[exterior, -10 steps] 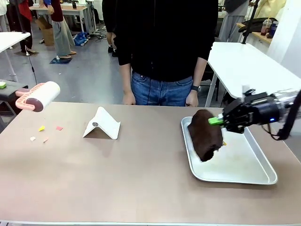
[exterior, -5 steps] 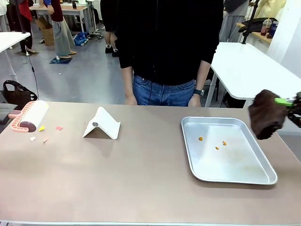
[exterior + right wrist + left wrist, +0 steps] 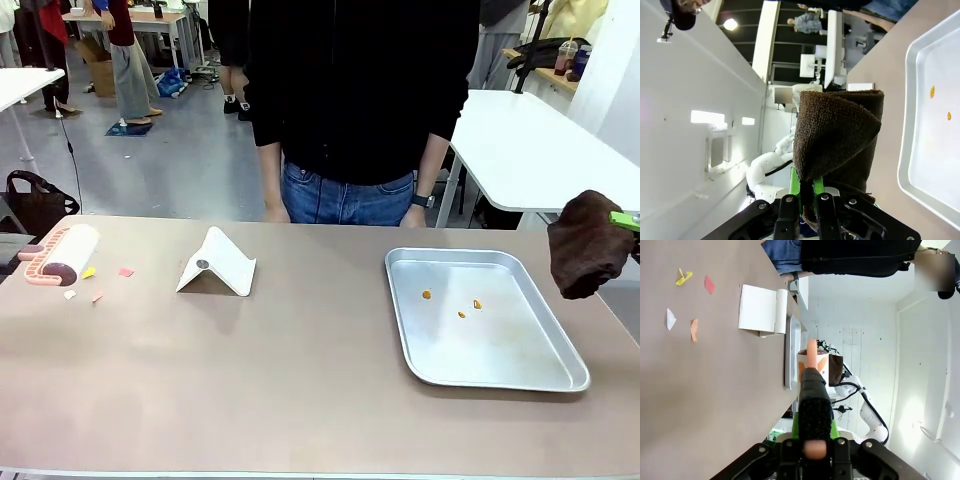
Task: Clean the surface of the table.
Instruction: Hold the Lint Roller with your left hand and the towel with your right hand, then if a person points to the right, clean the right side of the table with your right hand, and if they point to the left, clean the left side with your left hand.
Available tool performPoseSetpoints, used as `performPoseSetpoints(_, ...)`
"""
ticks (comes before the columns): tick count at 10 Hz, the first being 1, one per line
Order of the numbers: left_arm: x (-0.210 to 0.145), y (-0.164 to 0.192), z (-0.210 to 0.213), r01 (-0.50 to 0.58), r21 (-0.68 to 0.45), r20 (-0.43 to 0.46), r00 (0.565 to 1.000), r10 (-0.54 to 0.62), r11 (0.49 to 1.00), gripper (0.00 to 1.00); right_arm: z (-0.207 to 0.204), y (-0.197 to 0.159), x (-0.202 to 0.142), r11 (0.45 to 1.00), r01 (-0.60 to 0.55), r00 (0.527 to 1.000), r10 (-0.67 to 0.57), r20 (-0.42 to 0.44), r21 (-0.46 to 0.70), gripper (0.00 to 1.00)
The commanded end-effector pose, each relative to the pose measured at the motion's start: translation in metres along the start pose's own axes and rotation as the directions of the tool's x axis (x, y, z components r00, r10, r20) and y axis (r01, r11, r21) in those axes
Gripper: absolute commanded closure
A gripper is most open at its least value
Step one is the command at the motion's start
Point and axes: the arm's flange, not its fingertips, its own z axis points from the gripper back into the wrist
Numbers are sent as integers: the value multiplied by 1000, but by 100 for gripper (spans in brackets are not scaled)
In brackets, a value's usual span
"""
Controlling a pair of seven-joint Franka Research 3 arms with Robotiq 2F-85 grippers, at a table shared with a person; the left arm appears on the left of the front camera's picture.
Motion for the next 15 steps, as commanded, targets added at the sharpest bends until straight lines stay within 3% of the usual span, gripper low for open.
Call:
performPoseSetpoints(1,-3,-7,-1,32,-1,-18,999,-32,999,100,0,7,-1,1000,6,1000,-6,0,3,100)
performPoseSetpoints(15,-3,-7,-1,32,-1,-18,999,-32,999,100,0,7,-1,1000,6,1000,-6,0,3,100)
